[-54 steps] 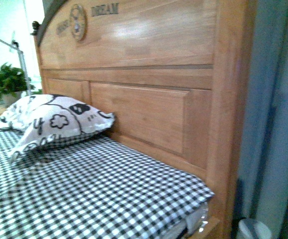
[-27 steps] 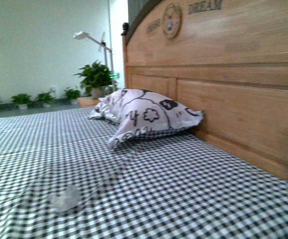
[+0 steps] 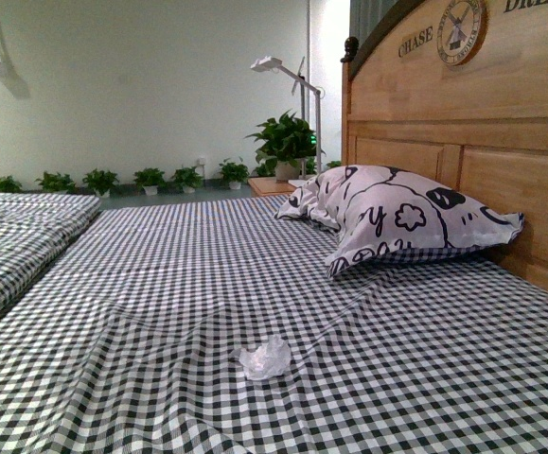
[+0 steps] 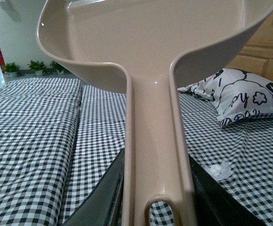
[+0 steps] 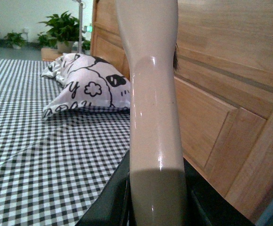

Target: Clean up trash

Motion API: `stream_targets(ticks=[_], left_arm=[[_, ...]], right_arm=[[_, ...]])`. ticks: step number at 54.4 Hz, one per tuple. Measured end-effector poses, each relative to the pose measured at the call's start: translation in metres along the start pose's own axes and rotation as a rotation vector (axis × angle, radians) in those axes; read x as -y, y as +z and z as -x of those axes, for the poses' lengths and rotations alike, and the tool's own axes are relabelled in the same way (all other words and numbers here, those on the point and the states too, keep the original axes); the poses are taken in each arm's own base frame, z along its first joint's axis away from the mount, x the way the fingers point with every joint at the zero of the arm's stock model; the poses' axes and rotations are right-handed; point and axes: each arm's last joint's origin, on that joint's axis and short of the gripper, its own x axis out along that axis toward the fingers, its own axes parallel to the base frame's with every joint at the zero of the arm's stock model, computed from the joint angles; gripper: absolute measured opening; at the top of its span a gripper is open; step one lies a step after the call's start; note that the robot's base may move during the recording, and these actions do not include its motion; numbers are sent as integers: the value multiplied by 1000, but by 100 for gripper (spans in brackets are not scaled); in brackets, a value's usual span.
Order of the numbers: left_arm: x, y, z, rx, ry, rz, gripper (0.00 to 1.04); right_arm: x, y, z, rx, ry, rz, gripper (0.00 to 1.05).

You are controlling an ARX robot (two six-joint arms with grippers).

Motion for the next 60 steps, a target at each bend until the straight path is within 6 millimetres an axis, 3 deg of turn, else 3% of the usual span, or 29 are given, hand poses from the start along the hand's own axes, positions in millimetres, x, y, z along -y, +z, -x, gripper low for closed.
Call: stream_targets(ticks=[7, 13, 28, 36, 60], left_arm=[[-9, 3, -7, -308, -44, -37, 28], [-32, -11, -32, -452, -148, -115, 28], [-68, -34, -66, -552, -322, -270, 28], [-68, -53, -83, -584, -407, -401, 28], [-51, -96, -121, -611, -587, -544, 28]], right_arm=[[0, 1, 1, 6, 6, -3, 20], [1, 1, 0, 3, 0, -2, 20], [1, 1, 0, 4, 0, -2, 20], [0, 1, 0, 4, 0, -2, 20], [0, 1, 0, 4, 0, -2, 20]])
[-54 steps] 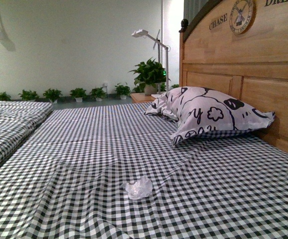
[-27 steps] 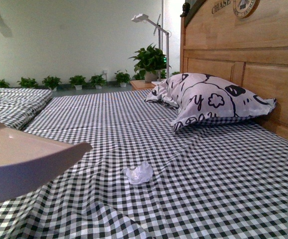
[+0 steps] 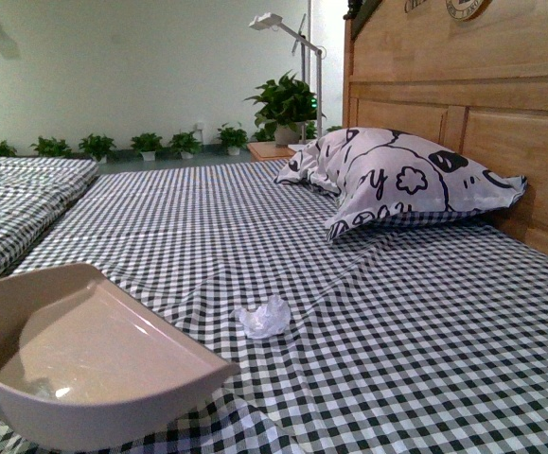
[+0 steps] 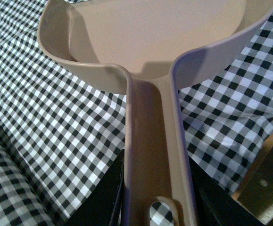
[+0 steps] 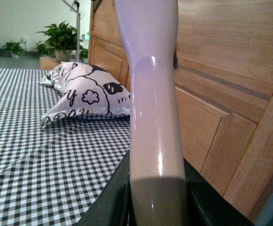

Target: Clean up trash

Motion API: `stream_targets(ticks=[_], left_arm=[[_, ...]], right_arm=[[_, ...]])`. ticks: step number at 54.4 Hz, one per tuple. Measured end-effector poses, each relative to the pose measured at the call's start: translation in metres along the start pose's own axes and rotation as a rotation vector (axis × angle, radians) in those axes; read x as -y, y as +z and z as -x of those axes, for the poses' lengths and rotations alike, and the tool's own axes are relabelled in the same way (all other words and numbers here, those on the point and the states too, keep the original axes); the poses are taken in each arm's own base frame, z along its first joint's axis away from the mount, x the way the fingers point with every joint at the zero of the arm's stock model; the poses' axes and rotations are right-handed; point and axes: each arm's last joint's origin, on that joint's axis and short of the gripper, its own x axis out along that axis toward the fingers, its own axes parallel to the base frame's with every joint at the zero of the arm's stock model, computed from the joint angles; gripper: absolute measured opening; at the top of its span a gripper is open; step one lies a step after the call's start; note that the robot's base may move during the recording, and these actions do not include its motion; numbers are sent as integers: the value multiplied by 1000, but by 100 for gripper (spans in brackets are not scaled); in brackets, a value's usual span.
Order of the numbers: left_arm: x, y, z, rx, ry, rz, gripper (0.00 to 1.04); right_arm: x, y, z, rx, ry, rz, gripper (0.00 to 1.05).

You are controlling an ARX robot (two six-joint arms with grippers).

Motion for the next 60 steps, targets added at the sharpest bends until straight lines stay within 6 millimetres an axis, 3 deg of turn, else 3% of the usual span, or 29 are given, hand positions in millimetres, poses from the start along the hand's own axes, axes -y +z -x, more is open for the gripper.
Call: stream_targets(ticks=[16, 60], left_arm=[[-5, -1, -35, 36, -31, -52, 28], [-12, -12, -74, 16, -81, 17, 28]], right_arm=[[0, 0, 0, 0, 0, 0, 20], [0, 0, 0, 0, 0, 0, 20]])
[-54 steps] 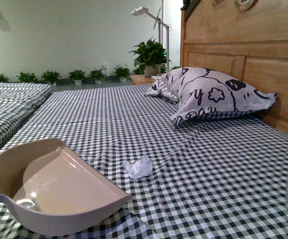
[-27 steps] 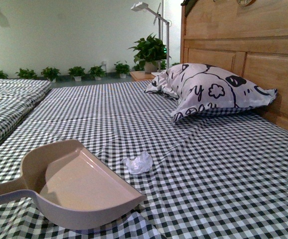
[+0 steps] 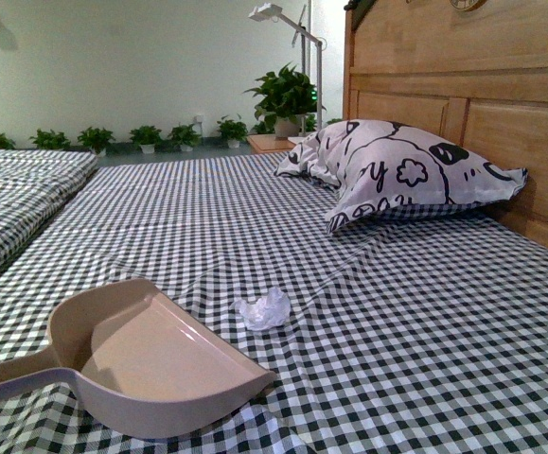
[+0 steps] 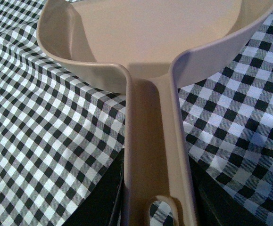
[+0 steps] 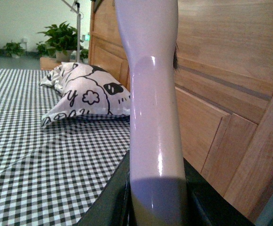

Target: Clean up trash

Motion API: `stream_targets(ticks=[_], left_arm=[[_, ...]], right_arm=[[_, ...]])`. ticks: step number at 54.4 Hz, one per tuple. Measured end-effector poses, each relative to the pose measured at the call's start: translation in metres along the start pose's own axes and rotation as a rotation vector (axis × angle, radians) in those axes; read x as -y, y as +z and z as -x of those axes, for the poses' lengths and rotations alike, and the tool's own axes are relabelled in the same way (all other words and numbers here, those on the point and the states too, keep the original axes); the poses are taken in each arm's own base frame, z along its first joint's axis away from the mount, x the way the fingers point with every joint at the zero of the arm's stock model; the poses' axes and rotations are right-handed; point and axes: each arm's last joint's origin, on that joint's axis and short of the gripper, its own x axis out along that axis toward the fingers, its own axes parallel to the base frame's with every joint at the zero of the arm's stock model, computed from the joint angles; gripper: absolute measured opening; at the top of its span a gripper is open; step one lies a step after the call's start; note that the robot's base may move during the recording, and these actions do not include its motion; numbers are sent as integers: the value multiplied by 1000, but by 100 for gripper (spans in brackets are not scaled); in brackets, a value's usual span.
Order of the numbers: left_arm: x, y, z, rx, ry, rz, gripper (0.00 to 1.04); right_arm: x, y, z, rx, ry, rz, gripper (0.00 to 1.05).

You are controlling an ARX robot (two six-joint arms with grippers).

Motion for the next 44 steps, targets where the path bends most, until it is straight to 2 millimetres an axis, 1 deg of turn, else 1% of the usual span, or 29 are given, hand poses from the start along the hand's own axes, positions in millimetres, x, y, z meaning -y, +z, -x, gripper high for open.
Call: stream_targets(ticks=[11, 20, 40, 43, 44], left_arm=[[2, -2, -5, -6, -19, 9, 28], [7, -5, -5, -38, -60, 28, 28], [7, -5, -6, -46, -58, 21, 28], [7, -5, -6, -46, -58, 20, 28], [7, -5, -6, -46, -57, 20, 28]], right_arm=[[0, 0, 0, 0, 0, 0, 20], [0, 0, 0, 0, 0, 0, 20], [0, 0, 0, 0, -1, 0, 20], [-1, 0, -3, -58, 48, 6, 20], [-2, -1, -6, -112, 86, 33, 20]])
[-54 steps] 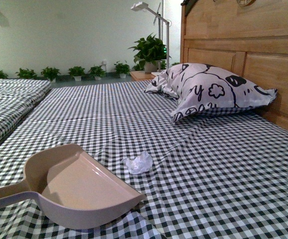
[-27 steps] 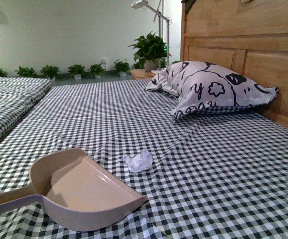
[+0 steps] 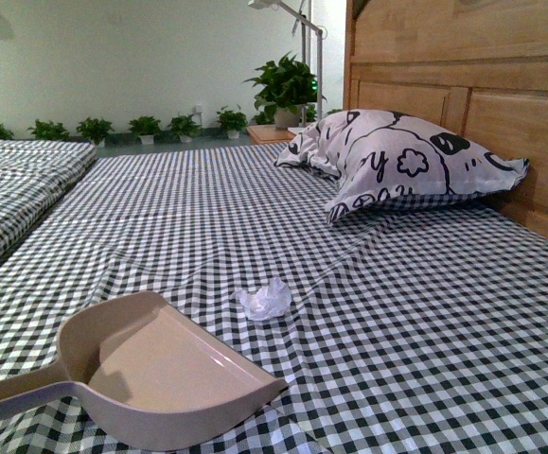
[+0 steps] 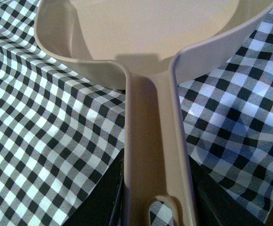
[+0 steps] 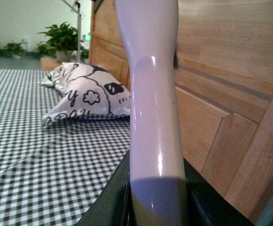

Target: Clean up trash

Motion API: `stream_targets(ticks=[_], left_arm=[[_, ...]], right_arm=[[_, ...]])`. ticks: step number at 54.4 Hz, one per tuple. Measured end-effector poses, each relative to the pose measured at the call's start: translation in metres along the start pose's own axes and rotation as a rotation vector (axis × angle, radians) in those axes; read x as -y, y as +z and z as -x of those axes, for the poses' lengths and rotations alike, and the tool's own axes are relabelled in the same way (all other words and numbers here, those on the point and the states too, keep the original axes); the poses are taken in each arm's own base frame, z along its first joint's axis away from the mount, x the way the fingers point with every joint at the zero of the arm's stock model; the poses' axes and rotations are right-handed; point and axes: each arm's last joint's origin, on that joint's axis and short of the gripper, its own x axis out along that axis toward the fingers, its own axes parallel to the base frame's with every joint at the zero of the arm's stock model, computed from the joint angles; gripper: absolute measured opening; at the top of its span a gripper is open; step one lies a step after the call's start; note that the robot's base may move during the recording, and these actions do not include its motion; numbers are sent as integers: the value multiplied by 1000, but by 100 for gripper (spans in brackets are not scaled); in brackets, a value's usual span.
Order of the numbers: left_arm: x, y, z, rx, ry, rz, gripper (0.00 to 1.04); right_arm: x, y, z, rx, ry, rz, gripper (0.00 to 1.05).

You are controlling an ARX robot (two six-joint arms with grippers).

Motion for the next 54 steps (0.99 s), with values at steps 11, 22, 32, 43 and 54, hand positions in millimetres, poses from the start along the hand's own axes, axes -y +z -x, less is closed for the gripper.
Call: stream_targets(ticks=[11, 22, 32, 43, 54], left_arm=[[0, 0, 0, -1, 0, -2, 28], [0, 0, 0, -1, 0, -3, 28], [0, 0, 0, -1, 0, -3, 28], [0, 0, 0, -1, 0, -2, 28], [0, 0, 0, -1, -1, -3, 28]], right_arm=[[-17, -5, -55, -319, 222, -5, 20], [-51, -29, -134, -448, 261, 44, 20], [-86, -43, -196, -491, 242, 102, 20], [-125, -62, -231, -510, 262, 168, 20], [-150, -83, -253, -515, 266, 237, 20]])
